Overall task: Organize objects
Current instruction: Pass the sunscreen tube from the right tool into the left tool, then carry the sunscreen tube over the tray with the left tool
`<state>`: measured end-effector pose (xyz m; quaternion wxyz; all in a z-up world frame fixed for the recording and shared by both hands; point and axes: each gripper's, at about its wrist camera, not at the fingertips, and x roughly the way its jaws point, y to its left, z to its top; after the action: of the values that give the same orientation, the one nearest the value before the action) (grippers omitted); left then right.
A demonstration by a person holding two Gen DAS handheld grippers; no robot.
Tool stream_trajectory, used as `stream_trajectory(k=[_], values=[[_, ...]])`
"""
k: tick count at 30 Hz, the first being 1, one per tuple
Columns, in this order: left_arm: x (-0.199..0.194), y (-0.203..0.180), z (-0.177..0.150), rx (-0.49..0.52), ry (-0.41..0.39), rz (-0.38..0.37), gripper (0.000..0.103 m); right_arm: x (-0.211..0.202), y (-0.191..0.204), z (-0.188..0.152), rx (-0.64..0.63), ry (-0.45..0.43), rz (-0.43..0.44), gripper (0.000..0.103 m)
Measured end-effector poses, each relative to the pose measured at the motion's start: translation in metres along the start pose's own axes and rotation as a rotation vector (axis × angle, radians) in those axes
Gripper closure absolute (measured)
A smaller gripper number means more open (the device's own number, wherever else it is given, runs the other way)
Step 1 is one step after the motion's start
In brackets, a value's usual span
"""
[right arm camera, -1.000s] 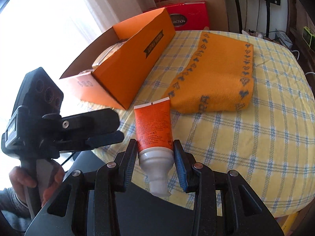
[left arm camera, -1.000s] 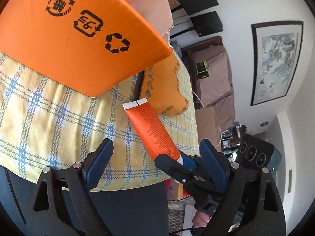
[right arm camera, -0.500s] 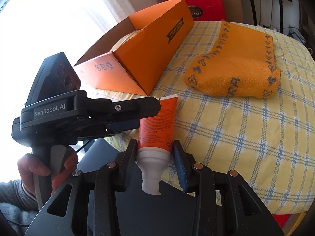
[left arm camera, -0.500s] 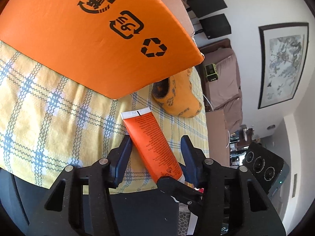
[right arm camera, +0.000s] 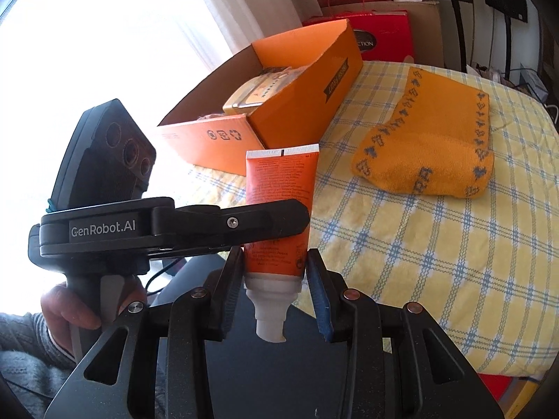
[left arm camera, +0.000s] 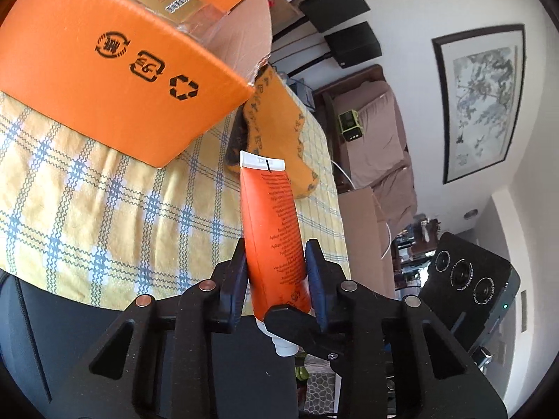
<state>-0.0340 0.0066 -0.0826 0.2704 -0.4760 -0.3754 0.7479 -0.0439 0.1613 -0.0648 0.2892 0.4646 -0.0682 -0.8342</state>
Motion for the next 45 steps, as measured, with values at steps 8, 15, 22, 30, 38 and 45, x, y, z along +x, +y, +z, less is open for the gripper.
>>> stream_trajectory(k=[8,15,22,30,38,45], values=[[-0.03,-0.023,0.02,0.042,-0.05,-0.017,0.074,-0.02,0.027,0.022,-0.055,-0.019,0.017,0.066],[-0.053,-0.028,0.063,0.055,-0.107,0.013,0.074,-0.015,0.043,0.063,-0.085,-0.035,0.04,0.066],[-0.074,-0.031,0.128,0.093,-0.155,0.078,0.074,0.007,0.05,0.132,-0.103,-0.043,0.073,0.066],[-0.096,-0.01,0.174,0.104,-0.154,0.155,0.075,0.048,0.06,0.184,-0.071,-0.031,0.137,0.065],[-0.113,0.02,0.196,0.099,-0.171,0.249,0.075,0.089,0.074,0.202,-0.066,0.013,0.172,0.063],[-0.111,0.027,0.22,0.118,-0.165,0.313,0.075,0.099,0.063,0.211,-0.036,0.013,0.159,0.063]])
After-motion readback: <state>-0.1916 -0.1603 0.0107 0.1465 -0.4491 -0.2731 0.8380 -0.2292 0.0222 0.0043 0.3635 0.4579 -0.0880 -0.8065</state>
